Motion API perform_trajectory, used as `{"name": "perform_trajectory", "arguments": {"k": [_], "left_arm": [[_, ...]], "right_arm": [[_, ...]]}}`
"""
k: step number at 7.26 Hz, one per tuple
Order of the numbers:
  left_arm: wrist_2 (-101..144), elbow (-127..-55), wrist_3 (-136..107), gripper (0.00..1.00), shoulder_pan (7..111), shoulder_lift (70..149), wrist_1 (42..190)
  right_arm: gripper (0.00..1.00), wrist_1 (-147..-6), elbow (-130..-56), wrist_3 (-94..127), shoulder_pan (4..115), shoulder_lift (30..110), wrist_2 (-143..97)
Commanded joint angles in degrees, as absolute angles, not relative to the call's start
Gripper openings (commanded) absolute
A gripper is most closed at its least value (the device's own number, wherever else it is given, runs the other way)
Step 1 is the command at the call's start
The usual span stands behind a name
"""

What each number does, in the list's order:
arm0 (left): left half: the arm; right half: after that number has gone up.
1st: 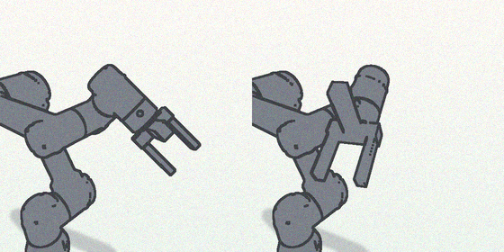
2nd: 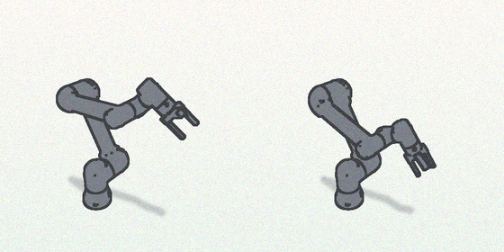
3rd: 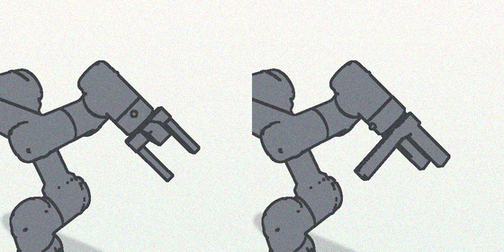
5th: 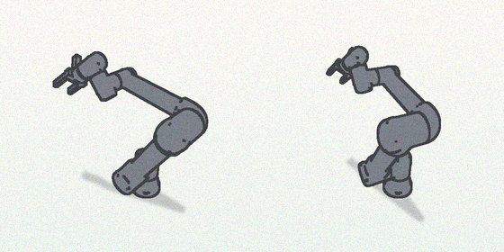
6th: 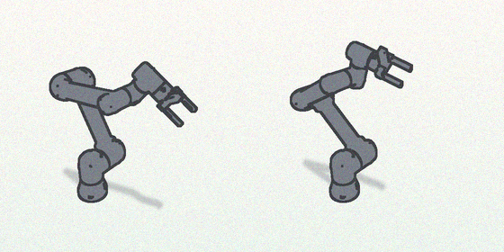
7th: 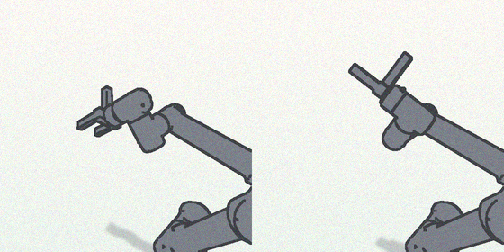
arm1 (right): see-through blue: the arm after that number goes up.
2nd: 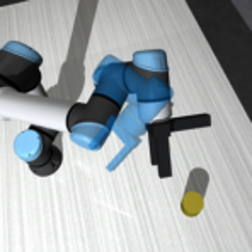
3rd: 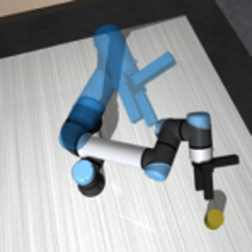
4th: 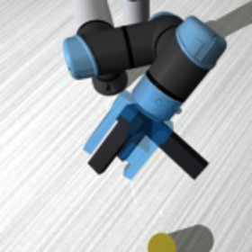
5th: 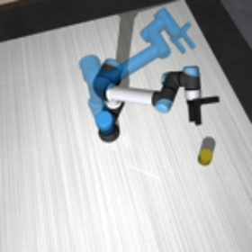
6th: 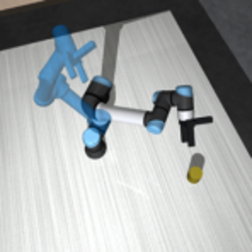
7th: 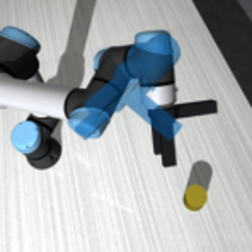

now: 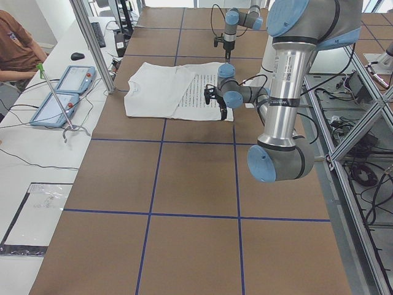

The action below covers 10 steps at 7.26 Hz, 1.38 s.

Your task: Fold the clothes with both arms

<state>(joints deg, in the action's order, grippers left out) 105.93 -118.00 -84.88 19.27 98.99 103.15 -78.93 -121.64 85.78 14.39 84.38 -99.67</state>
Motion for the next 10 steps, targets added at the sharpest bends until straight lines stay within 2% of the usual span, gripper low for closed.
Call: {"name": "perform_trajectory", "arguments": {"k": [1, 10], "left_arm": [[103.7, -115.9, -87.8, 1.00, 14.5, 100.2, 103.1], [100.1, -113.0, -87.4, 0.99, 13.5, 101.2, 102.5]], "right_arm": [[0.00, -78.9, -121.9, 85.8, 14.6, 84.3, -99.7], [0.00, -78.9, -121.6, 85.8, 14.9, 83.4, -99.8]]}}
